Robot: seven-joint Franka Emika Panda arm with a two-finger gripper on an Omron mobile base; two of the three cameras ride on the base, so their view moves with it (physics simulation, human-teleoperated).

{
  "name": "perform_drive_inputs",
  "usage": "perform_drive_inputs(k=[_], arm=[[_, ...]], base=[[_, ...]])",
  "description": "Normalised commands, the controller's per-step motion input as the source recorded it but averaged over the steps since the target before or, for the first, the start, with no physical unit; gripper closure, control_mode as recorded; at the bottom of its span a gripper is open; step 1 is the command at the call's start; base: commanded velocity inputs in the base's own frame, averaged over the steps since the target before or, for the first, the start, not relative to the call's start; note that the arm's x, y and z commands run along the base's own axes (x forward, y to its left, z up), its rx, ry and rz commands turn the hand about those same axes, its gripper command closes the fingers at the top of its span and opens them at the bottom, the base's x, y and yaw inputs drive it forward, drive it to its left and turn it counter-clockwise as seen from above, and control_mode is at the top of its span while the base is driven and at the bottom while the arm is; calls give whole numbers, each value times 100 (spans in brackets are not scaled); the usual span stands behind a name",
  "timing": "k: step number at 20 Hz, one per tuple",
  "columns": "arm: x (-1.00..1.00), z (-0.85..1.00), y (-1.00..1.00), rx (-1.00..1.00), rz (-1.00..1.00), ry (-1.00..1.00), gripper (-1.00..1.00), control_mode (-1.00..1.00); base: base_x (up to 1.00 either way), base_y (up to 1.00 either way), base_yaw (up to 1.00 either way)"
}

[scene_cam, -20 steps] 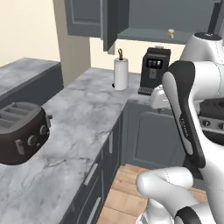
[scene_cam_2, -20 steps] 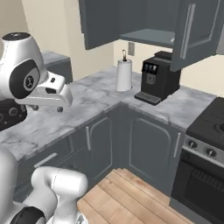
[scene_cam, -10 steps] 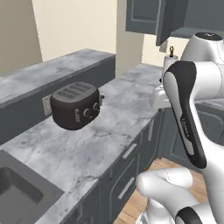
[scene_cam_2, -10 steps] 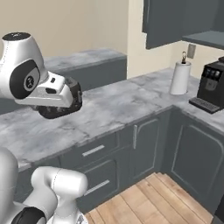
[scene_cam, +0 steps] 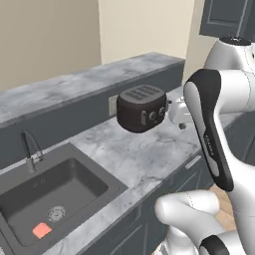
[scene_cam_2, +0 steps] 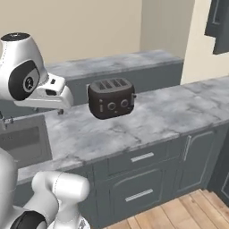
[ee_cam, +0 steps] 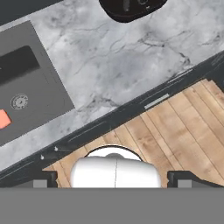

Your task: Pick up the bar soap and dish brush from the sink, and place them back in the cabinet, and close the cabinet doors.

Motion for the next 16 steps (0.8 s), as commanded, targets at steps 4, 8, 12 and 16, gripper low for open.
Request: perform_drive_inputs(k=[4,8,12,16], arm=[[0,0,0,0,0,0,-100,100],[0,0,0,0,0,0,-100,100],[0,0,0,0,0,0,-100,100],[0,0,0,0,0,0,-100,100]], base=[[-11,69,39],[-7,61,39],[0,53,40],[0,52,40]])
